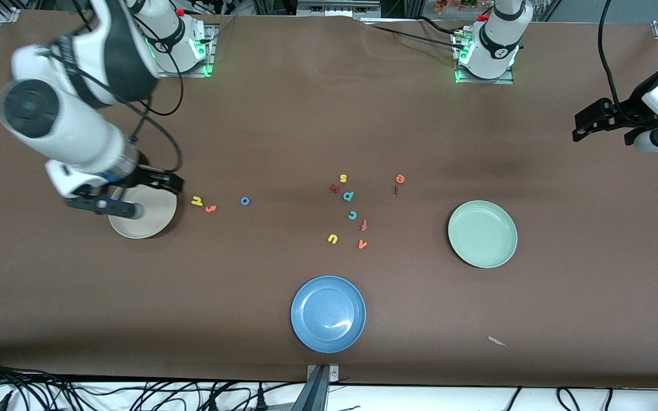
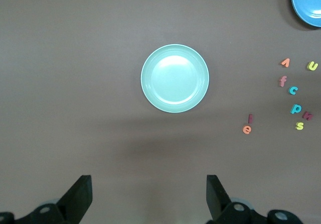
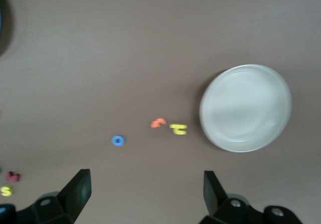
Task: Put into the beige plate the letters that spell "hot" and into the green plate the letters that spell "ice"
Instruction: 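Reach the right gripper to the blue ring while the left gripper reaches the red letter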
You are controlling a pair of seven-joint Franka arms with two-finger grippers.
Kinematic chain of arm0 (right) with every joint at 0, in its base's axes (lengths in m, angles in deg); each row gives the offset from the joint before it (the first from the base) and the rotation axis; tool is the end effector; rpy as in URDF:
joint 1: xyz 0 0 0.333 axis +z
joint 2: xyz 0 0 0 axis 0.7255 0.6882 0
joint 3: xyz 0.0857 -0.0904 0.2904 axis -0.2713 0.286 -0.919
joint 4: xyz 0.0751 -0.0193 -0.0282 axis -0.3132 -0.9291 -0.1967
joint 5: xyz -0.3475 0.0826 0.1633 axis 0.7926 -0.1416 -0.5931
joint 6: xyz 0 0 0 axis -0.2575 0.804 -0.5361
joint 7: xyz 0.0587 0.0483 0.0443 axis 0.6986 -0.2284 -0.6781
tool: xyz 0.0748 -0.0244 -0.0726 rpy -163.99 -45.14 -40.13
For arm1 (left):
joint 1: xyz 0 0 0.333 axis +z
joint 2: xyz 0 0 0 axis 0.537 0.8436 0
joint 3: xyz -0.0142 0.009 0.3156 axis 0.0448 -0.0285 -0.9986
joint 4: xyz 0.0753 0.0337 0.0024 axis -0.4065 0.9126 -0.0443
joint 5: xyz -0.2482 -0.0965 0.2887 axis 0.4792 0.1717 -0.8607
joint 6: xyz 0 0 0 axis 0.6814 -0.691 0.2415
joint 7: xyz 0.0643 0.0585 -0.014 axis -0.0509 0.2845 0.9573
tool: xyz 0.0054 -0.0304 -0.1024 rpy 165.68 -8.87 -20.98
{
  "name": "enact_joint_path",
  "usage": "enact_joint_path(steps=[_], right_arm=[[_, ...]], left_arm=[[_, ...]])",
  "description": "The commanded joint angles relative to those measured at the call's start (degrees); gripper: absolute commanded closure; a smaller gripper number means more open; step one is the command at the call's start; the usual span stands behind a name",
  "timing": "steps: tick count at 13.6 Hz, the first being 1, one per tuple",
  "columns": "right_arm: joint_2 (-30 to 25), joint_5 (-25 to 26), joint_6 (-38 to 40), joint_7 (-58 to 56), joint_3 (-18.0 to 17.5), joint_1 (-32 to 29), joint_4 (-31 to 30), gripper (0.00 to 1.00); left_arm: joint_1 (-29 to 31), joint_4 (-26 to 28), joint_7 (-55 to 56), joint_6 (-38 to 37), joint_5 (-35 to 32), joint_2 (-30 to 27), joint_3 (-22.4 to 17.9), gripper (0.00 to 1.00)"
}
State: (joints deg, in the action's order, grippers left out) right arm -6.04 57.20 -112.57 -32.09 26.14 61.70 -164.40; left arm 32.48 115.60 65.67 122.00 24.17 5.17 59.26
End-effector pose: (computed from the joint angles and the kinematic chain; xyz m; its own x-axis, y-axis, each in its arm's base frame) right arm 0.6086 0.2028 0.4542 0.9795 -0.1894 -0.0683 -0.1869 -0.9815 0.0420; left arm 0.5565 -0.0277 0.6230 0.9967 -0.0467 -0.0665 -0.0457 -0.9988 0.0162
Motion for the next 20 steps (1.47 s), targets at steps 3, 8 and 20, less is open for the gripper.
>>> enact_joint_path(steps=[3, 8, 20], right_arm=[[7.4, -2.7, -8.9, 4.0, 0.3, 4.8, -1.1, 0.01], [8.8, -2.7, -24.6, 5.3, 0.2, 6.8, -13.0, 0.01], [16.5, -2.8, -29.4, 5.4, -1.0, 7.0, -15.1, 0.16]], left_arm=[[-0.7, -0.4, 0.6, -0.6, -1.5, 0.8, 0.4, 0.00], [-1.3, -0.1, -0.1, -0.6, -1.1, 3.7, 0.8, 0.00], [-14.2, -2.3, 0.2, 14.1, -1.4, 21.6, 1.8, 0.00]])
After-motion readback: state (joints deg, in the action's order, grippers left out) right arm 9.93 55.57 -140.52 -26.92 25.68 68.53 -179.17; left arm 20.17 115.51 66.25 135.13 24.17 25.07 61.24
